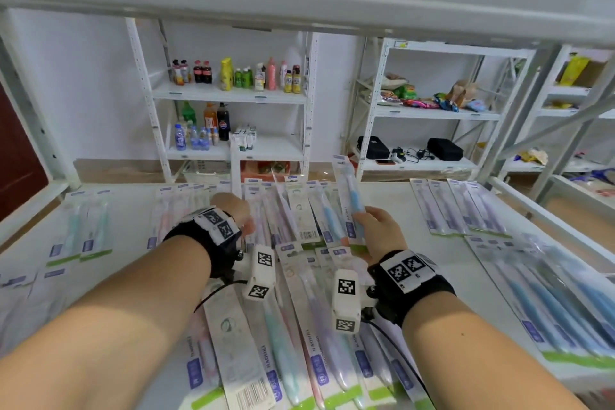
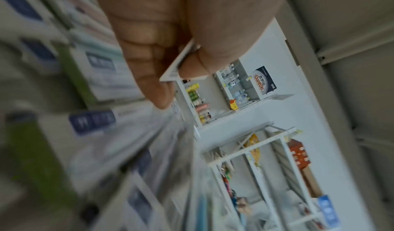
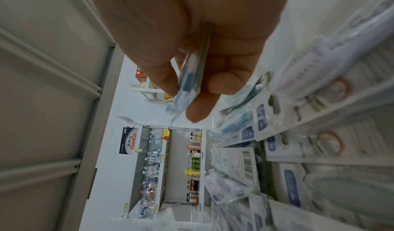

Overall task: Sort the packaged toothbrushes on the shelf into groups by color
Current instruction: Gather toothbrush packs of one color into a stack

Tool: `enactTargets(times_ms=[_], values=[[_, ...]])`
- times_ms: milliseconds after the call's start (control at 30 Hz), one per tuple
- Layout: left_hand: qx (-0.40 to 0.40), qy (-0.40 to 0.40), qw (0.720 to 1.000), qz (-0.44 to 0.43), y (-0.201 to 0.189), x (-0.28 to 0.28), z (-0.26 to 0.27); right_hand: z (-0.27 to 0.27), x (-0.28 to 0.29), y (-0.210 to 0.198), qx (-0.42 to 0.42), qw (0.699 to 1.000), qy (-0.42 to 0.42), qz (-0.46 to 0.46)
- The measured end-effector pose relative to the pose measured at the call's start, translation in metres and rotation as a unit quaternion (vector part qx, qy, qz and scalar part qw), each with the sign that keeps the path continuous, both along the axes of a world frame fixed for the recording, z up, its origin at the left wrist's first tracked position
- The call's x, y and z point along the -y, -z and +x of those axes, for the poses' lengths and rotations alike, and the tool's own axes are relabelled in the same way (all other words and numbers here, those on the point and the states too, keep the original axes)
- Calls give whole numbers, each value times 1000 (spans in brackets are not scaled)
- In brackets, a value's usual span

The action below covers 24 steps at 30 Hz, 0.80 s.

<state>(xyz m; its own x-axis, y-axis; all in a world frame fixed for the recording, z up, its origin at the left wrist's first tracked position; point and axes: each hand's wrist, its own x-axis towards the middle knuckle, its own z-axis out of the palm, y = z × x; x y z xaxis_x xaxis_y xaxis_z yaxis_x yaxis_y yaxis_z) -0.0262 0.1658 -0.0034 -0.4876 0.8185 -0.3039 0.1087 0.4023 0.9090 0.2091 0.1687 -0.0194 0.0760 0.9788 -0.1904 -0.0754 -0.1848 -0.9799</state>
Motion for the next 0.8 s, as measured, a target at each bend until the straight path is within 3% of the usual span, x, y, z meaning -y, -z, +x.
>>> enactTargets(times_ms=[267, 500, 667, 800], values=[[133, 136, 981, 28, -19, 41, 78, 16, 29, 0, 11, 999, 41, 7], [275, 175, 945, 5, -11, 59, 138, 66, 60, 0, 63, 989, 136, 21], [264, 195, 945, 18, -5, 66, 191, 127, 69, 2, 91, 967, 237, -26], [191, 250, 949, -3, 2, 62, 241, 193, 66, 3, 232, 937, 262, -3]])
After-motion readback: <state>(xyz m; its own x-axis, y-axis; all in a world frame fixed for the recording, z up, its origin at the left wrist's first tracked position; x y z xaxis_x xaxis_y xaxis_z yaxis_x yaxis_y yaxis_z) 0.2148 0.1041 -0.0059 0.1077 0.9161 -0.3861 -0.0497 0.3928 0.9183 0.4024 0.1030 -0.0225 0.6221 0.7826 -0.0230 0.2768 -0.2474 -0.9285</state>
